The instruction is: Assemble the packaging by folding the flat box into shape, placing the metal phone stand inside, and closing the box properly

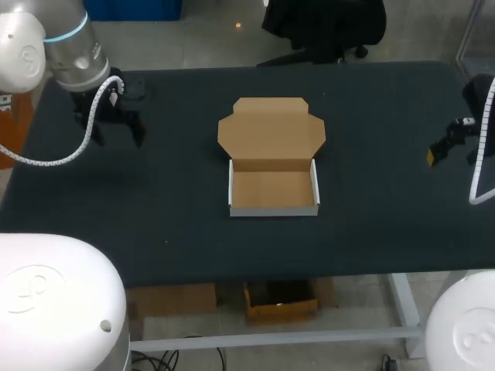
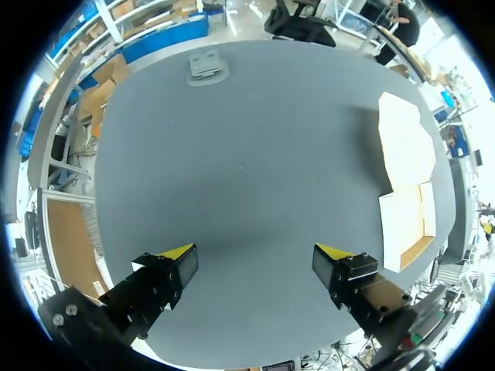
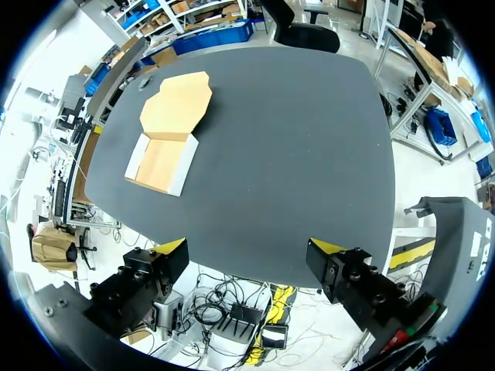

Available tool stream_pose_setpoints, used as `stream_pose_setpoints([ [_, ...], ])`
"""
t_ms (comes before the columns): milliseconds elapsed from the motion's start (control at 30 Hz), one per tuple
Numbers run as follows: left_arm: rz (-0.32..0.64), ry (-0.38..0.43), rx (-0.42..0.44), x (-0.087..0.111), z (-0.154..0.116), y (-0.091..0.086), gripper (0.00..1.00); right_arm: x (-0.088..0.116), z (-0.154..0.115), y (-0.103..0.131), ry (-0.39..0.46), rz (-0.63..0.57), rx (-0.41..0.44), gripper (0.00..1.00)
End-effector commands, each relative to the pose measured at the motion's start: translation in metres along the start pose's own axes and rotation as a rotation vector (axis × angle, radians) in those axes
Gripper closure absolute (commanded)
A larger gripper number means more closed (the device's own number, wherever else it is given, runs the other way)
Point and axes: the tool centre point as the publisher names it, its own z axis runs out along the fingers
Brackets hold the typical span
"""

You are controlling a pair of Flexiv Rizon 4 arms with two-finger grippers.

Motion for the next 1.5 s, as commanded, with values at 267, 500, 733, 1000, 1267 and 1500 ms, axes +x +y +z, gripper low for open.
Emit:
stream_pose_setpoints([
  [267,-0.004,0.003,-0.05,-0.016,0.024,-0.027,0.0,0.0,-0.003,0.0,0.003,-0.001,0.004,0.0],
  [500,-0.012,-0.007,-0.063,-0.017,0.03,-0.041,0.0,0.0,-0.003,0.0,0.003,-0.001,0.004,0.0],
  [733,-0.015,-0.006,-0.065,-0.018,0.03,-0.043,0.0,0.0,-0.003,0.0,0.003,-0.001,0.004,0.0],
  [1000,-0.015,-0.006,-0.065,-0.018,0.03,-0.043,0.0,0.0,-0.003,0.0,0.003,-0.001,0.004,0.0],
  [1267,-0.007,-0.01,-0.047,-0.017,0.031,-0.045,0.0,0.0,-0.003,0.0,0.003,-0.001,0.004,0.0],
  [1500,0.001,-0.023,-0.031,-0.023,0.042,-0.058,0.0,0.0,-0.003,0.0,0.003,-0.001,0.004,0.0],
])
